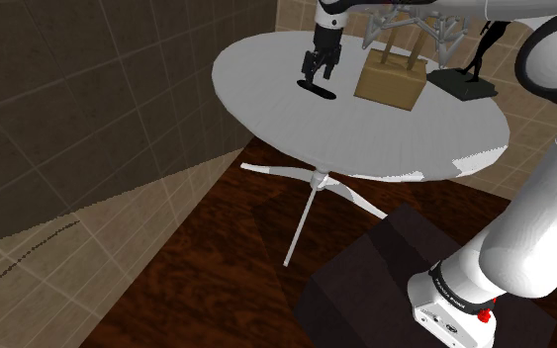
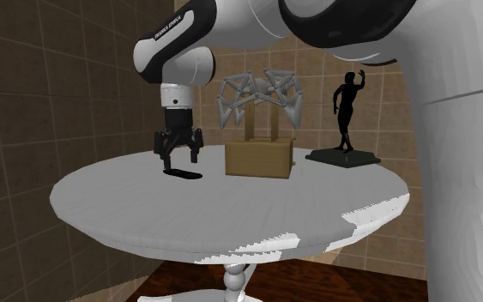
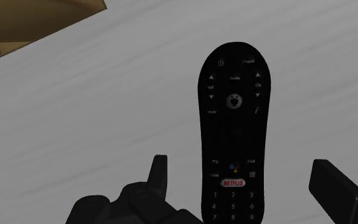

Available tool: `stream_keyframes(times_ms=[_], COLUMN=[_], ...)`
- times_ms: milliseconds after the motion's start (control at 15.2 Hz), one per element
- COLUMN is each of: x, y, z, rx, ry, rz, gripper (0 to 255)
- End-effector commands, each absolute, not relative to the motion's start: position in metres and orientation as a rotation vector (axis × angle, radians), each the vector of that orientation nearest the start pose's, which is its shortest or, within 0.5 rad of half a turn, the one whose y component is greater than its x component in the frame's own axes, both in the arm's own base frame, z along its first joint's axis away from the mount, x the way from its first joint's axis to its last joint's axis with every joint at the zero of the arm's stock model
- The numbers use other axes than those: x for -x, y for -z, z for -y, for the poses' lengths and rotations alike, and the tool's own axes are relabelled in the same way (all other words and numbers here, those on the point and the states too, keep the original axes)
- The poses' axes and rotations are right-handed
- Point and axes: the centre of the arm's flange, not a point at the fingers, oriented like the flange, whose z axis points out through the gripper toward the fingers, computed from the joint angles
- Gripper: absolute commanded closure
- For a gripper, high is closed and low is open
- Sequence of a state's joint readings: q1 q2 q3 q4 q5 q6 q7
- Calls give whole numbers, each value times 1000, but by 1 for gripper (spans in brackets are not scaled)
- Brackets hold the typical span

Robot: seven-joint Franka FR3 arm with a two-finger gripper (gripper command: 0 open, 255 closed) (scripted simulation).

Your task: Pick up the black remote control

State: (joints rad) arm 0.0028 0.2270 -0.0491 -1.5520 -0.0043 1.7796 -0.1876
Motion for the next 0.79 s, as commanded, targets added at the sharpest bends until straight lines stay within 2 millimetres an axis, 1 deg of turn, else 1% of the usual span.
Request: stream_keyframes(times_ms=[0, 132, 264, 330, 726], x=[-633, -633, -633, -632, -633], y=[-506, -496, -493, -492, -492], z=[26, 26, 26, 27, 29], rx=[3149, 3149, 3149, 3149, 3149], ry=[0, 0, 0, 0, -1], rz=[226, 226, 226, 226, 226], gripper=[0, 0, 0, 255, 255])
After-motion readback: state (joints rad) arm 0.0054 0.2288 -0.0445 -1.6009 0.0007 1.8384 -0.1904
